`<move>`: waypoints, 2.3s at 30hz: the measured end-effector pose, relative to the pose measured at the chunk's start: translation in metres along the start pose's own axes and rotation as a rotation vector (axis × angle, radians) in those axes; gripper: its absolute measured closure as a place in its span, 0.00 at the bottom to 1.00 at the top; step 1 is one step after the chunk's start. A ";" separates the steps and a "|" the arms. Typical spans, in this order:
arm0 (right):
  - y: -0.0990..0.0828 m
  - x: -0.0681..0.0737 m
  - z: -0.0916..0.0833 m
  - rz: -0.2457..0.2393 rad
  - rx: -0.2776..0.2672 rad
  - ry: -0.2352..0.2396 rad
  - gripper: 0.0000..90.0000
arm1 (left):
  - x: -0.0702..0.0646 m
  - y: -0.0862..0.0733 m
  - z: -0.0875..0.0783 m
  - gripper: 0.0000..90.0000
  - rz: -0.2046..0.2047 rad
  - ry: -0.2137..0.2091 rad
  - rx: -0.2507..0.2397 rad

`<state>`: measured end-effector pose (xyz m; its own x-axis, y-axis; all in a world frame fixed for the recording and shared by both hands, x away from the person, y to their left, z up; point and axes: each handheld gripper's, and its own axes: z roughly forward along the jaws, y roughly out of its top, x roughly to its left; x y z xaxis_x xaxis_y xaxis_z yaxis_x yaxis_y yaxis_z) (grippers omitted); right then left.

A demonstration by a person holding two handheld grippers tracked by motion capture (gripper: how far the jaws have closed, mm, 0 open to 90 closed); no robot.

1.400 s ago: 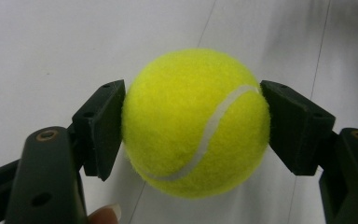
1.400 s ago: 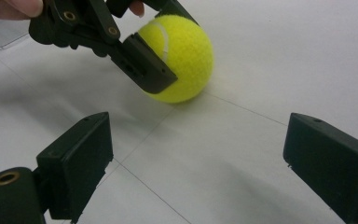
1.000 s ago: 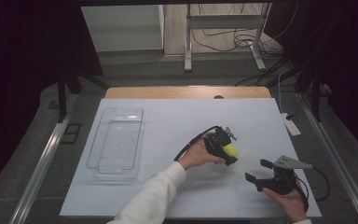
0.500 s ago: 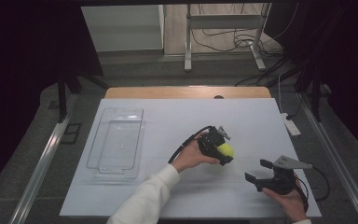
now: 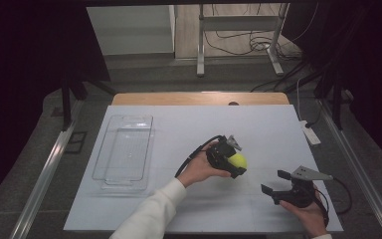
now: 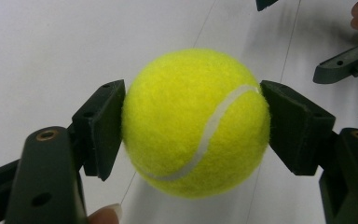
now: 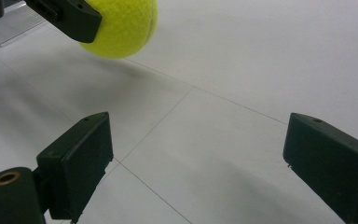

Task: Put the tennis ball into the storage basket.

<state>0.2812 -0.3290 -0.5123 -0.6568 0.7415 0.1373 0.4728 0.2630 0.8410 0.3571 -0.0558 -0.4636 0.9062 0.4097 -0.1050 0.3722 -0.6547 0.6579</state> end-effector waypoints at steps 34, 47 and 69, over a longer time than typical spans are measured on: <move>0.000 0.000 0.001 0.000 0.004 -0.001 0.09 | -0.006 -0.029 -0.025 0.30 -0.026 0.015 -0.063; 0.000 0.000 0.001 -0.001 0.005 -0.002 0.09 | -0.003 -0.036 -0.029 0.30 -0.038 0.022 -0.064; 0.000 0.000 0.002 -0.004 0.006 -0.002 0.09 | -0.002 -0.049 -0.039 0.30 -0.055 0.031 -0.087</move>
<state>0.2816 -0.3279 -0.5135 -0.6575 0.7417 0.1325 0.4736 0.2702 0.8383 0.3295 -0.0001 -0.4666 0.8780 0.4633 -0.1205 0.4009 -0.5741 0.7140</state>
